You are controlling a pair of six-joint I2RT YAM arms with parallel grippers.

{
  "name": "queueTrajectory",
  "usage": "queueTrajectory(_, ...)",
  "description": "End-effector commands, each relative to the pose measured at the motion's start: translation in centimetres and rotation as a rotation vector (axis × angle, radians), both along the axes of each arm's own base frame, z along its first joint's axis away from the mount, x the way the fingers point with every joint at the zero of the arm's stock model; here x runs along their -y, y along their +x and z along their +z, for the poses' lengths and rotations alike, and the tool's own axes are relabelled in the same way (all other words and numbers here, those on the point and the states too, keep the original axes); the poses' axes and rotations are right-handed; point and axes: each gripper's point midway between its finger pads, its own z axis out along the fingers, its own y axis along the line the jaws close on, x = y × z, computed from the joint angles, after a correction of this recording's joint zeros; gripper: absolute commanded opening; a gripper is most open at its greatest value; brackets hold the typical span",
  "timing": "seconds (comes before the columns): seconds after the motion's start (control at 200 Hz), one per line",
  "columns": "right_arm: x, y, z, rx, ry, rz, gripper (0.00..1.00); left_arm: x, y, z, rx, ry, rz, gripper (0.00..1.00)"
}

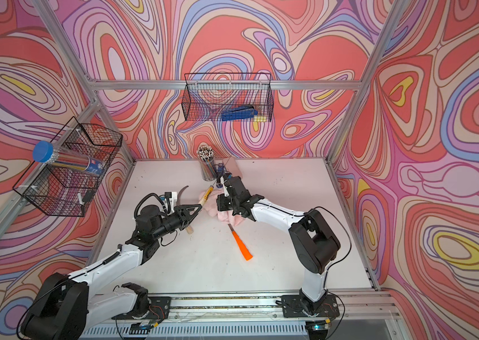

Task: Wipe small sickles with rags
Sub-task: Wipe the small sickle.

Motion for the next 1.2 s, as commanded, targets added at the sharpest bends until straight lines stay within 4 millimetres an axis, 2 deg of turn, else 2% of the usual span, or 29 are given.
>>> queueTrajectory(0.0, 1.7, 1.0, 5.2, 0.143, -0.009, -0.056, 0.00, 0.1, -0.4, 1.5, 0.047, 0.018, -0.015, 0.00)
queueTrajectory(0.075, 2.2, 1.5, 7.4, 0.189, -0.018, -0.088, 0.00, 0.3, -0.6, 2.5, 0.075, -0.009, -0.032, 0.00)
queueTrajectory(0.16, 2.3, 2.0, 8.4, 0.189, -0.007, -0.120, 0.00, 0.2, -0.7, 2.9, 0.090, -0.024, -0.025, 0.00)
queueTrajectory(0.275, 2.2, 2.0, 7.3, 0.146, 0.020, -0.150, 0.00, 0.0, -0.8, 2.5, 0.094, -0.009, -0.013, 0.00)
queueTrajectory(0.386, 1.2, 1.5, 6.7, 0.180, 0.060, -0.084, 0.00, 0.4, -0.6, 2.7, 0.107, -0.035, -0.033, 0.00)
queueTrajectory(0.451, 0.8, 1.6, 5.9, 0.142, 0.055, -0.073, 0.00, 0.5, -0.5, 2.6, 0.103, -0.047, -0.037, 0.00)
queueTrajectory(0.611, -1.7, 0.3, 6.9, 0.140, 0.152, 0.069, 0.00, 1.1, -0.1, 2.3, 0.095, -0.062, -0.067, 0.00)
queueTrajectory(0.776, -1.3, -0.1, 7.5, 0.171, 0.163, 0.073, 0.00, 1.3, 0.0, 1.8, 0.080, -0.072, -0.071, 0.00)
queueTrajectory(0.936, -1.9, -0.3, 7.3, 0.162, 0.174, 0.104, 0.00, 1.5, -0.1, 1.9, 0.083, -0.093, -0.079, 0.00)
queueTrajectory(1.066, -0.9, 0.8, 6.6, 0.168, 0.141, 0.057, 0.00, 1.9, -0.3, 1.9, 0.084, -0.073, -0.086, 0.00)
queueTrajectory(1.197, 0.3, 2.1, 6.8, 0.171, 0.142, 0.022, 0.00, 2.2, -0.3, 1.8, 0.080, -0.083, -0.095, 0.00)
